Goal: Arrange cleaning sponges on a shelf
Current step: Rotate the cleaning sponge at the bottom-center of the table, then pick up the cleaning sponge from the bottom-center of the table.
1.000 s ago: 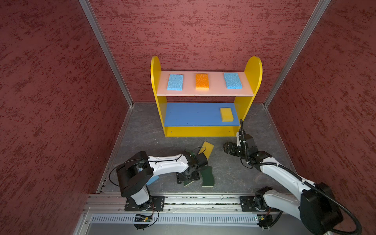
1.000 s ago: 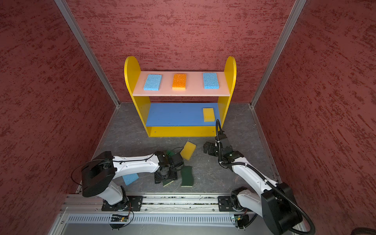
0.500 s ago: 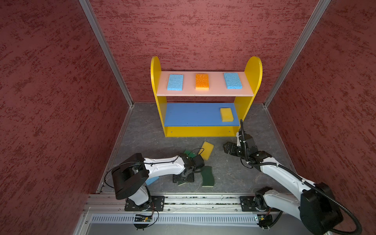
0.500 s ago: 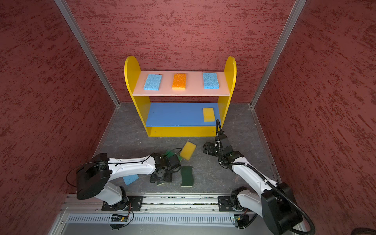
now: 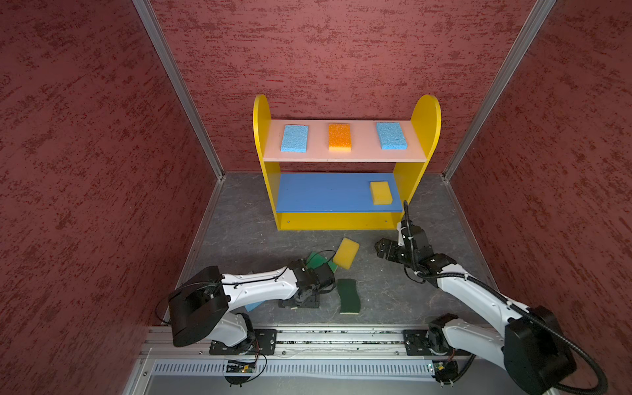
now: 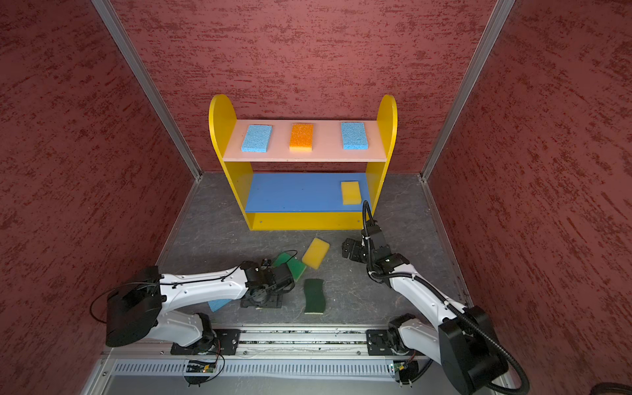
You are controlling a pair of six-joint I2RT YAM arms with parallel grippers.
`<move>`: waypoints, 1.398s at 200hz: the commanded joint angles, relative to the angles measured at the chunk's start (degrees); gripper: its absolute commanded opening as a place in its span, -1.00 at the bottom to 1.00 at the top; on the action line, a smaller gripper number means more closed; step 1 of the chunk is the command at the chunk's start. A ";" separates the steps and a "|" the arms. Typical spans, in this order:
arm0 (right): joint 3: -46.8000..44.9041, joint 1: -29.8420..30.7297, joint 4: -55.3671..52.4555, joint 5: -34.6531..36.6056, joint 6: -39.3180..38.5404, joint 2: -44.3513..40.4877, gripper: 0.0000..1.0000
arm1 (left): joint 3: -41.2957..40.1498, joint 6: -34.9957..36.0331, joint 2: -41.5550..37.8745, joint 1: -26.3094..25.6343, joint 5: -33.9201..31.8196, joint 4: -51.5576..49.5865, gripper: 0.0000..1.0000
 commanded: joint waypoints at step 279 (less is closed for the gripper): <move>1.36 0.38 1.35 -1.50 1.08 2.37 0.94 | -8.27 -6.61 -8.88 1.18 -2.41 4.46 0.32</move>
